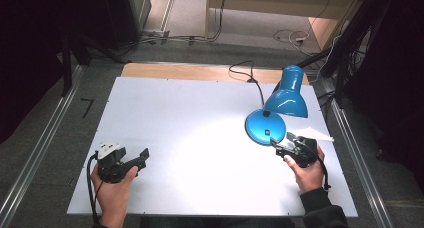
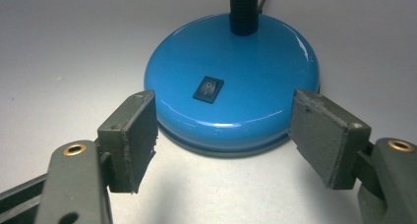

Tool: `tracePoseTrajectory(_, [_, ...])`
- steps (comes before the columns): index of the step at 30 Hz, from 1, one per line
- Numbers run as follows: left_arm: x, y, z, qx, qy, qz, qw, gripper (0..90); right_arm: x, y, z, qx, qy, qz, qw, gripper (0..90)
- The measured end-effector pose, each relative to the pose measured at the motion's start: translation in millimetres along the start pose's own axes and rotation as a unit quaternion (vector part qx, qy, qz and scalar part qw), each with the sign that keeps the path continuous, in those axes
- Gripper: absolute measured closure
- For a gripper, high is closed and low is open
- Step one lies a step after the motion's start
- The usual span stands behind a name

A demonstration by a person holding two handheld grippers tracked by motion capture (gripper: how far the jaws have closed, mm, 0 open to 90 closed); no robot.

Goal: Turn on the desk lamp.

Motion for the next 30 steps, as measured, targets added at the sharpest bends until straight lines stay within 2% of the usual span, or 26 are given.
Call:
tracePoseTrajectory(8, [0.1,0.0,0.2,0.0,0.0,0.0,1.0,16.5,-9.2,-6.4,9.2,0.007,-0.008,-0.002,0.9999,22.9])
tracePoseTrajectory(30, [-0.3,0.2,-0.4,-0.003,0.002,0.002,1.0,16.5,-26.0,-18.3,16.8,0.003,-0.017,-0.006,0.9998,20.6])
Point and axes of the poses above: each handheld gripper's, and its own axes: x roughly forward along the jaws, y roughly out of its top, z roughly to its right, the point moved 5 cm from there along x, roughly forward along the jaws, and after that the axes turned 10 degrees about -z, right-handed, at the moved point
